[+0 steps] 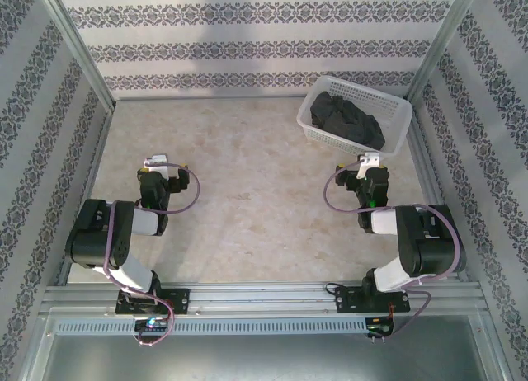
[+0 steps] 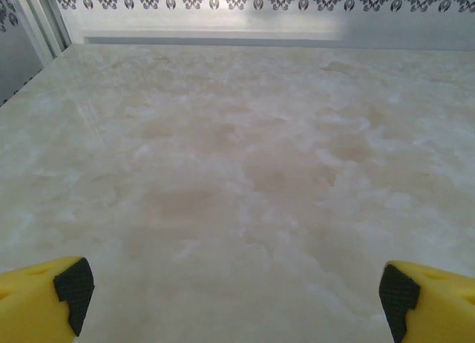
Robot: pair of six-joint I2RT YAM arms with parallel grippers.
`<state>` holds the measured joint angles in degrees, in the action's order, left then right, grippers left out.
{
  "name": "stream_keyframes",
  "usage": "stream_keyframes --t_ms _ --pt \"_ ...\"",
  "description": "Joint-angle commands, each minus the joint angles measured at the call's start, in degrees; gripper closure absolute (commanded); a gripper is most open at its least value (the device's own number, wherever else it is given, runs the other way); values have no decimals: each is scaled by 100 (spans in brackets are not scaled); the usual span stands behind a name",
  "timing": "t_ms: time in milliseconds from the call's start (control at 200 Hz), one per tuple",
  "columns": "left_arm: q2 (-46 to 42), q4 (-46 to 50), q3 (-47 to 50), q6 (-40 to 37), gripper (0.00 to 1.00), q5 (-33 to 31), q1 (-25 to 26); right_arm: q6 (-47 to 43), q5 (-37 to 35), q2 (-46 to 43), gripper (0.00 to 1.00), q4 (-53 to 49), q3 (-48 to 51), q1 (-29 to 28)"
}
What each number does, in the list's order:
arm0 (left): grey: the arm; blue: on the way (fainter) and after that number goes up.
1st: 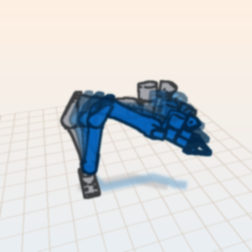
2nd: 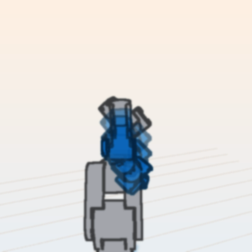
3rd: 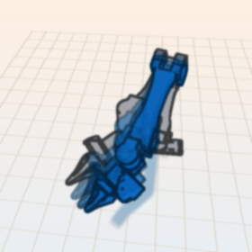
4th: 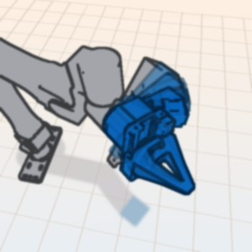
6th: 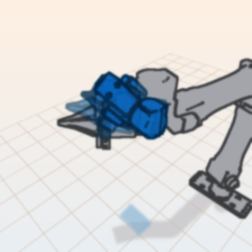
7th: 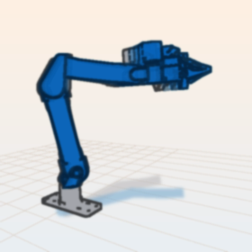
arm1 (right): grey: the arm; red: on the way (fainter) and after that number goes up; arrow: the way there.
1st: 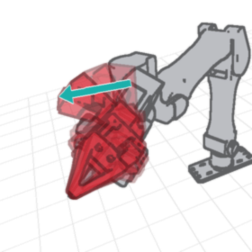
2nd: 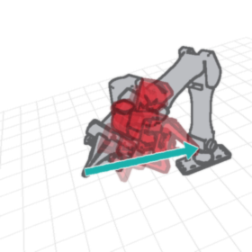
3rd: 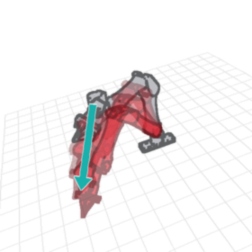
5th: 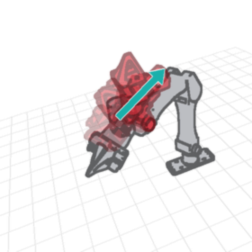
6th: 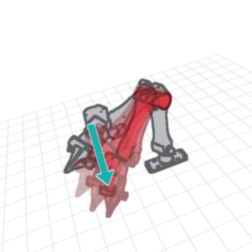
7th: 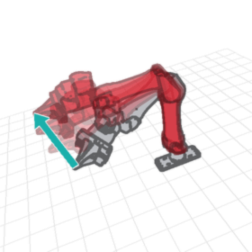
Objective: Fold and stack the t-shirts
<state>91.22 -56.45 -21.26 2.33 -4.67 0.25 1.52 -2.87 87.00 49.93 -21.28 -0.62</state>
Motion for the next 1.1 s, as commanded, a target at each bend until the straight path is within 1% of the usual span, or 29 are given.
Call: stream_keyframes --t_ms 0,645,719,749,784,809,874,939,959,974,994,1019,1034,1059,1094 --pt "-65 125 16 -22 0 84 -69 -7 130 -61 2 42 -97 -26" --pt "-63 115 16 -9 0 61 -69 -6 139 -61 2 43 -105 -28" --pt "-74 53 39 -13 0 77 -72 -29 183 -140 2 206 -17 -32" --pt "-149 -62 111 -49 0 107 -65 -88 79 -291 2 176 21 -107" --pt "-403 85 177 -80 0 44 -40 -202 -288 -601 2 -226 -32 -294" --pt "-666 292 171 -102 0 -158 28 -318 -513 -859 2 -606 -110 -440" --pt "-1463 1174 41 -218 0 -741 288 -493 -1109 -1663 2 -1611 -493 -861" --pt "-2223 1638 -160 -345 0 -1148 546 -316 -1595 -2211 2 -2642 -1153 -1133" --pt "-2395 1774 -276 -400 0 -1323 643 -81 -1826 -2281 2 -3018 -1478 -1208" --pt "-2503 1957 -397 -423 0 -1511 723 122 -1936 -2304 2 -3522 -1745 -1218" --pt "-2616 2279 -612 -403 0 -1781 785 536 -1844 -2298 2 -4069 -2092 -1148" --pt "-2706 2822 -950 -255 0 -2019 840 985 -1229 -2226 2 -5035 -2657 -941" --pt "-2747 3252 -1181 -78 0 -2107 839 1214 -845 -2159 2 -5441 -2943 -785" --pt "-2804 4000 -1599 381 0 -2278 843 1672 -203 -1996 2 -6112 -3327 -557" --pt "-2860 5571 -2174 1235 0 -2430 836 2556 230 -1746 2 -6777 -3742 -286"
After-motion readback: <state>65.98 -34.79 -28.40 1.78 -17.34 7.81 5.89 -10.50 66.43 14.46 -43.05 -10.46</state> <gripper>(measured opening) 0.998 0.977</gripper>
